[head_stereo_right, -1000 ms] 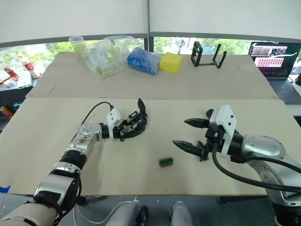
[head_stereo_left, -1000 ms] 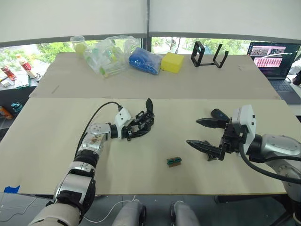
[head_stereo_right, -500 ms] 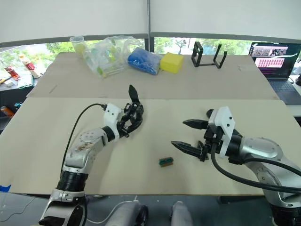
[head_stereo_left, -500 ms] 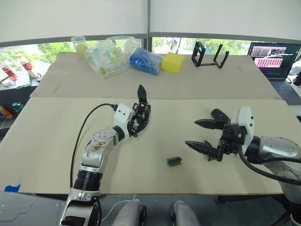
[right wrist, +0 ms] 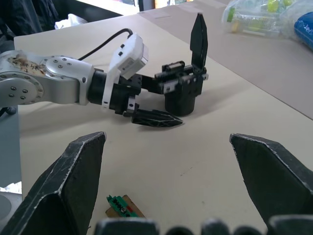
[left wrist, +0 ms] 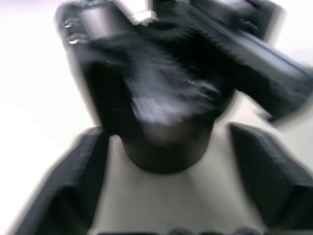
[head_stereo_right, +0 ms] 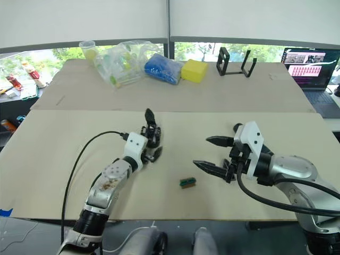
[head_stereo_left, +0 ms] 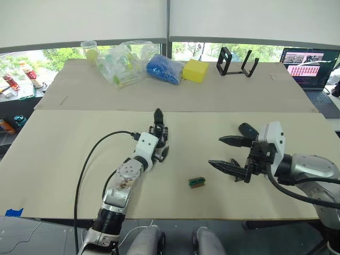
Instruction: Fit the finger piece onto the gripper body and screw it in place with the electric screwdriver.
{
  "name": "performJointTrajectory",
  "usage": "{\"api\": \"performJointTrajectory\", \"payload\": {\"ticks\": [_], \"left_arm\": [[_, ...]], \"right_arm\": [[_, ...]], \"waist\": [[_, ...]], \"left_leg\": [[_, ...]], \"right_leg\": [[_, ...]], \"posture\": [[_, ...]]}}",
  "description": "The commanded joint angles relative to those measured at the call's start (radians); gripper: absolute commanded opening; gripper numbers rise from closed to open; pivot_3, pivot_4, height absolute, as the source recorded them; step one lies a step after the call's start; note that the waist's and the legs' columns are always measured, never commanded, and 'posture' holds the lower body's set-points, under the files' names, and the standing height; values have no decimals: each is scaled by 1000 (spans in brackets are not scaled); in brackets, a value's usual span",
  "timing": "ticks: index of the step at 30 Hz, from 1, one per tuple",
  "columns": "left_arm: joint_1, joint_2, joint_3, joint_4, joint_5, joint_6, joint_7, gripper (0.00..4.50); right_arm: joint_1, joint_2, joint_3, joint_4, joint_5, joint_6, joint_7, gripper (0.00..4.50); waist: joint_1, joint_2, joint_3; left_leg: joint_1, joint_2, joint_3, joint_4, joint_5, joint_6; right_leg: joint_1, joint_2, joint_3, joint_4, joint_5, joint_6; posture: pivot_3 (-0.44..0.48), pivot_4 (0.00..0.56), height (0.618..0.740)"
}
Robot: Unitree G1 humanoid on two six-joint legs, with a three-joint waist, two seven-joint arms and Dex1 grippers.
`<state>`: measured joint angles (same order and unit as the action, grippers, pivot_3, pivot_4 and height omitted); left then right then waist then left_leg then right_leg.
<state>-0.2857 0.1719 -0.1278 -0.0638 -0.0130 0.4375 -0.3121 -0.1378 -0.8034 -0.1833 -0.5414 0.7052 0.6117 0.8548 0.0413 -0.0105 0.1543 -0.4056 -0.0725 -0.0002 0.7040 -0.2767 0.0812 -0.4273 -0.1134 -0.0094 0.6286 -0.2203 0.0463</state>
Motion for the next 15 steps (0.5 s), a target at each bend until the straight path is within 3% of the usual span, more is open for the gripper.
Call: {"api": "performJointTrajectory", "payload": {"ticks": [1,5,8,15], "left_arm": [[6,50,59,-53,-81,13,-83,4443],[-12,175,72,-15,-175,0,-294,4443],[-86,253,74,123,-195,-106,-449,4443],[-297,289,65,505,-179,-383,-671,4443]], "right_arm": [[-8,-7,-21,-14,-2,-27,13,4500],[-9,-2,-21,-12,-10,-27,18,4500],[-17,1,-15,-8,-14,-29,21,4500],[-37,3,-7,-2,-19,-30,21,4500]], "waist": [[-3,0,0],[-4,0,0],[1,0,0],[-2,0,0]], "left_leg": [[0,0,0,0,0,0],[1,1,0,0,0,0],[1,0,0,0,0,0],[1,-1,0,0,0,0]], "right_leg": [[0,0,0,0,0,0],[0,1,-1,1,0,0],[0,1,-2,0,0,0],[1,2,-4,-1,0,0]], "posture": [[0,150,740],[0,150,740],[0,150,740],[0,150,740]]}}
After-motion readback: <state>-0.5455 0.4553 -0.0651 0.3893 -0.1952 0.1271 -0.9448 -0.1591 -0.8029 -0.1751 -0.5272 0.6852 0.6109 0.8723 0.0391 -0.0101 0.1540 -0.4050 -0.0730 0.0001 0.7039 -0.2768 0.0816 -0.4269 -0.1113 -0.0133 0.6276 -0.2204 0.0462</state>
